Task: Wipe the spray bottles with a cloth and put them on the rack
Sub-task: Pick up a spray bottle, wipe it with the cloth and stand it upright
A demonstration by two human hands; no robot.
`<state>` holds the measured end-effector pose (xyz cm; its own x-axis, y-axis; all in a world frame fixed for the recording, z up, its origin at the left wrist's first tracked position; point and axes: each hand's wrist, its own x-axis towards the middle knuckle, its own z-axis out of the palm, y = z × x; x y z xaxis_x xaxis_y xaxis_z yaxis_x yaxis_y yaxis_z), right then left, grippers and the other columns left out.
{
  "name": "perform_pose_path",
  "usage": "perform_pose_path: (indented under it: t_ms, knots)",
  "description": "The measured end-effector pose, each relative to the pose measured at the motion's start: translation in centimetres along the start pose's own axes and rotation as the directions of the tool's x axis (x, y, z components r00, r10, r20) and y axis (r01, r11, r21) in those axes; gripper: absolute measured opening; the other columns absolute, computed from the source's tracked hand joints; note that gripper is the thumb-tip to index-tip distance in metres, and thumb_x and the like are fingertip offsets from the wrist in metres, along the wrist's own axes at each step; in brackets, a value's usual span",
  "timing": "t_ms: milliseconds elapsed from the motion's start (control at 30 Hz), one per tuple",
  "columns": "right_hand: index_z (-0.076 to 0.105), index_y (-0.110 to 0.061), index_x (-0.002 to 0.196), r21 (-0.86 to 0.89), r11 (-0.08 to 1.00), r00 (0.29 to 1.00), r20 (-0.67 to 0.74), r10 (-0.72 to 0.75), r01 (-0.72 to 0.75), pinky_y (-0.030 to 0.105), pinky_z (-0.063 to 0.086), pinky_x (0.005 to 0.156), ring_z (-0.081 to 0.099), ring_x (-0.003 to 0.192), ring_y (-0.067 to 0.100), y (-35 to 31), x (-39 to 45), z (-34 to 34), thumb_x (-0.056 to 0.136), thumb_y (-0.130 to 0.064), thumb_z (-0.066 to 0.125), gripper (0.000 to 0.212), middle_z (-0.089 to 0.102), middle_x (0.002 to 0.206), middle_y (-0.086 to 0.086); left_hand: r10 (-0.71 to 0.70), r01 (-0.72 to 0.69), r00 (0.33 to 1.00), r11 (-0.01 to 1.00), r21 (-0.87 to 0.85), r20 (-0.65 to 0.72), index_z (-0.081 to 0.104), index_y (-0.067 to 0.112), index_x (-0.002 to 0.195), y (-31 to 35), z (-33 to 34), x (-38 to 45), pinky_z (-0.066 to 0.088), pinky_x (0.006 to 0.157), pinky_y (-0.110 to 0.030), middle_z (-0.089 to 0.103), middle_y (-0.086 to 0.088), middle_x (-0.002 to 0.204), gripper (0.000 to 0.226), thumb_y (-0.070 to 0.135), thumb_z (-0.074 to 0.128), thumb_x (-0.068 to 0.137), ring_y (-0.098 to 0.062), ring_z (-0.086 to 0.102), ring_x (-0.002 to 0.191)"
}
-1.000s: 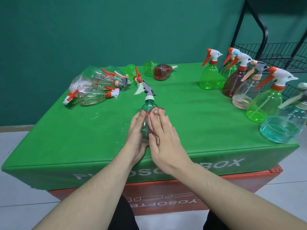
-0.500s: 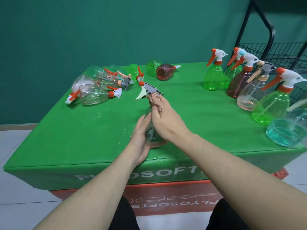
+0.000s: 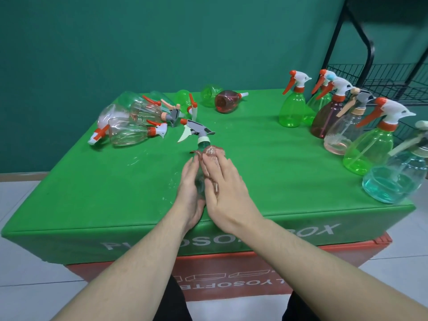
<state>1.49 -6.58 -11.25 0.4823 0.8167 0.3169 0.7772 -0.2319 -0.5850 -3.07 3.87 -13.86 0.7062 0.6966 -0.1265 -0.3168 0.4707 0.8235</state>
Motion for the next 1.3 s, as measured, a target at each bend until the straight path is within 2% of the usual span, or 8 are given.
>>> perform_pose_path:
  t_ms: [100,300,567,667,767,933,1167,1300]
  knots:
    - [0.012,-0.040,0.161,0.009,1.000,0.999,0.045,0.016,-0.017,0.055,0.010,0.125,-0.007,0.156,0.015,-0.3,-1.5,0.2,0.095,-0.049,0.015,0.066,-0.006,0.169,-0.012,0.044,-0.045,0.997,0.999,-0.012,-0.055,0.044,0.020,0.150,0.0,-0.1,0.2,0.060,0.088,-0.037,0.070,-0.010,0.131,0.055,0.041,0.057,0.101,-0.024,0.072,0.113]
    - [0.001,-0.046,0.159,-0.013,1.000,0.994,0.108,0.015,-0.013,0.051,0.000,0.126,-0.016,0.155,0.011,-0.2,-3.2,-0.1,0.099,-0.044,0.019,0.063,-0.016,0.168,-0.016,0.067,-0.068,0.997,0.997,-0.020,-0.050,0.045,0.022,0.145,0.3,0.2,-0.2,0.061,0.078,-0.032,0.079,0.003,0.094,0.081,0.046,0.071,0.073,-0.015,0.075,0.084]
    - [0.001,-0.047,0.159,-0.013,0.999,0.996,0.088,0.034,-0.033,0.047,-0.003,0.127,-0.016,0.154,0.008,-0.6,-1.9,-0.9,0.098,-0.043,0.018,0.063,-0.015,0.167,-0.018,0.026,-0.025,0.999,0.998,0.052,-0.021,0.048,0.015,0.149,-0.1,-0.3,0.3,0.061,0.088,-0.041,0.067,-0.013,0.135,0.068,0.046,0.068,0.092,-0.026,0.071,0.113]
    - [0.012,-0.042,0.160,-0.011,1.000,0.999,0.045,0.025,-0.025,0.050,0.003,0.127,-0.008,0.156,0.013,-0.8,-0.4,-1.3,0.097,-0.042,0.020,0.064,-0.005,0.169,-0.014,0.003,-0.005,1.000,0.998,0.064,0.023,0.051,0.015,0.148,-0.2,-0.3,0.3,0.054,0.103,-0.047,0.063,-0.013,0.142,0.076,0.059,0.065,0.088,-0.031,0.060,0.131]
    - [0.025,-0.035,0.159,-0.012,1.000,1.000,-0.001,0.004,-0.004,0.050,0.013,0.126,0.005,0.157,0.019,-0.9,1.8,-1.3,0.095,-0.047,0.016,0.066,0.011,0.170,-0.008,-0.004,-0.001,0.998,0.998,0.069,0.065,0.051,0.020,0.148,-0.1,-0.1,0.2,0.061,0.084,-0.032,0.064,-0.006,0.142,0.068,0.059,0.058,0.092,-0.023,0.062,0.129]
    - [0.036,-0.025,0.157,0.060,0.998,0.999,0.018,0.031,-0.032,0.034,0.015,0.126,0.022,0.152,0.019,-1.0,4.8,-2.1,0.099,-0.039,0.025,0.061,0.021,0.168,-0.001,-0.061,0.051,0.994,0.993,0.104,0.095,0.054,0.027,0.143,0.3,0.2,-0.2,0.061,0.073,-0.046,0.068,-0.006,0.136,0.081,0.066,0.067,0.073,-0.025,0.066,0.114]
    - [0.036,-0.028,0.156,0.160,0.974,0.987,0.033,0.158,-0.161,0.033,0.029,0.119,0.039,0.143,0.024,-0.5,5.3,-1.9,0.108,-0.029,0.031,0.049,0.034,0.161,-0.001,-0.098,0.094,0.990,0.995,0.040,0.098,0.051,0.025,0.147,-0.1,-0.6,0.2,0.060,0.069,-0.049,0.065,-0.012,0.139,0.065,0.051,0.061,0.088,-0.035,0.069,0.113]
    - [0.034,-0.030,0.156,0.185,0.980,0.997,-0.008,0.077,-0.074,0.037,0.032,0.118,0.043,0.137,0.021,-0.3,3.4,-1.2,0.104,-0.034,0.028,0.053,0.037,0.155,-0.002,-0.073,0.068,0.995,0.995,0.073,0.063,0.052,0.020,0.145,0.0,-0.4,0.2,0.059,0.067,-0.039,0.068,-0.014,0.133,0.049,0.045,0.044,0.104,-0.023,0.071,0.099]
